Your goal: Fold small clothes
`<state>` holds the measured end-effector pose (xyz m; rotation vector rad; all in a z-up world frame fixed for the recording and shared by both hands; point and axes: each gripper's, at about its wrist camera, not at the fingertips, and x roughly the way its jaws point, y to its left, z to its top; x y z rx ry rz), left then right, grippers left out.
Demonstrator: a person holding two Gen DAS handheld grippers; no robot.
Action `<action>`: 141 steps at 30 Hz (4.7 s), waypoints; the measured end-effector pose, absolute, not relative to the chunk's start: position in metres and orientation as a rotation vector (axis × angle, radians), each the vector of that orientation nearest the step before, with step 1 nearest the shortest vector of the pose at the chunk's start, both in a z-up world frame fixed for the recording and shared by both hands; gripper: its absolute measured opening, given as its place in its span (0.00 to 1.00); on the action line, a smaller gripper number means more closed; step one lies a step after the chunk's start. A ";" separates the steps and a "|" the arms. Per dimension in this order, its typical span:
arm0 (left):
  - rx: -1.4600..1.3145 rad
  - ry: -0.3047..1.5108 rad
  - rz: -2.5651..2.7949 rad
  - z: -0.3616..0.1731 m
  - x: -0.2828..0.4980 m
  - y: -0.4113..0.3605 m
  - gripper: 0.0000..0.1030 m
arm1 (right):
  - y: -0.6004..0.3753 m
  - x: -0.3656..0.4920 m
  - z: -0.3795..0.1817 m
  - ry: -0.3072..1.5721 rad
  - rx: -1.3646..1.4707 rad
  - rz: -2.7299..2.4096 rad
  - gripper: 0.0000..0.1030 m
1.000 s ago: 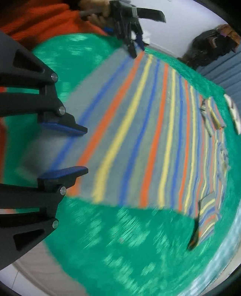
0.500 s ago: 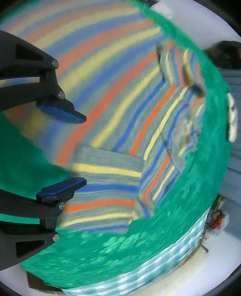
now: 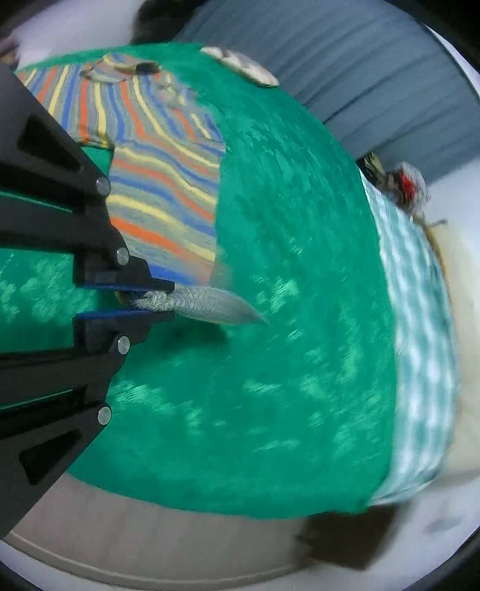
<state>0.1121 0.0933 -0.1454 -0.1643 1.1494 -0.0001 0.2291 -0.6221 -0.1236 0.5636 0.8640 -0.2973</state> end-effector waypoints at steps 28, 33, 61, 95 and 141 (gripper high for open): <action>0.207 0.772 -0.251 -0.037 0.187 0.051 0.95 | -0.501 0.115 -0.096 0.902 0.183 -0.368 0.67; 0.426 0.846 -0.433 -0.103 0.263 -0.022 0.81 | -0.398 0.074 -0.106 0.914 0.222 -0.118 0.68; -0.575 0.986 0.226 -0.149 0.371 0.284 0.03 | -0.302 0.072 -0.168 0.972 0.092 -0.064 0.71; -0.395 0.951 0.175 -0.135 0.354 0.261 0.77 | -0.296 0.078 -0.174 0.988 0.085 -0.087 0.74; 0.166 0.939 -0.220 -0.205 0.084 -0.028 1.00 | -0.228 0.064 -0.196 0.956 -0.106 -0.083 0.87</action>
